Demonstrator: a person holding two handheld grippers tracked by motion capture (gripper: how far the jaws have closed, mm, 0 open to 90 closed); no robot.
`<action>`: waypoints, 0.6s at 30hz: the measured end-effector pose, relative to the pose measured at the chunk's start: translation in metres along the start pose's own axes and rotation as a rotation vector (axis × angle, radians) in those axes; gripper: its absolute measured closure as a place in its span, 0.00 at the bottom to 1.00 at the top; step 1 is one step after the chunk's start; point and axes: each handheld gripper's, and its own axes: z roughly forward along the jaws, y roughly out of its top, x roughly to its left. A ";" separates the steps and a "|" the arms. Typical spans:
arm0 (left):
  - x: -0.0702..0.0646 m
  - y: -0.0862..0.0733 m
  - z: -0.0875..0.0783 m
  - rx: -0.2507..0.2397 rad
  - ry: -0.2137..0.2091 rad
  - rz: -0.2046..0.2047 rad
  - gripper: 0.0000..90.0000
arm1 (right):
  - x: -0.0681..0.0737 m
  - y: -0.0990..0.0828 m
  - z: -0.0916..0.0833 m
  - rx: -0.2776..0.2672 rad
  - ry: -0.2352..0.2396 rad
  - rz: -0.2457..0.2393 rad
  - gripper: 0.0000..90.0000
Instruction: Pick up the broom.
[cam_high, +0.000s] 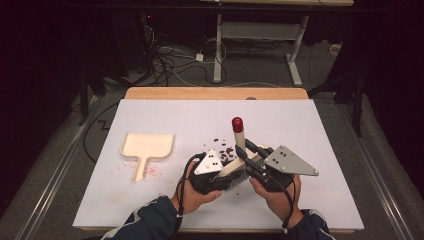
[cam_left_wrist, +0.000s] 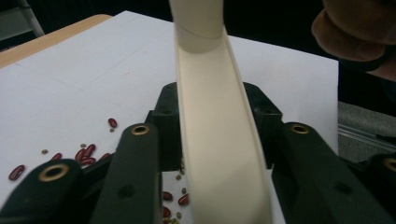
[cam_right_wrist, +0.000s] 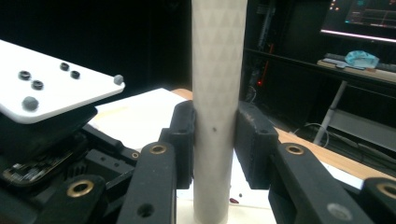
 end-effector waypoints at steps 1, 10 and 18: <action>0.001 0.000 -0.001 0.004 0.002 0.005 0.71 | -0.001 0.000 -0.001 0.000 0.007 0.001 0.78; 0.009 -0.002 -0.011 0.056 -0.037 0.065 0.73 | -0.020 0.001 -0.011 0.063 0.176 -0.057 0.67; 0.013 -0.007 -0.030 0.098 -0.182 0.140 0.73 | -0.042 -0.018 -0.005 0.272 0.371 -0.139 0.50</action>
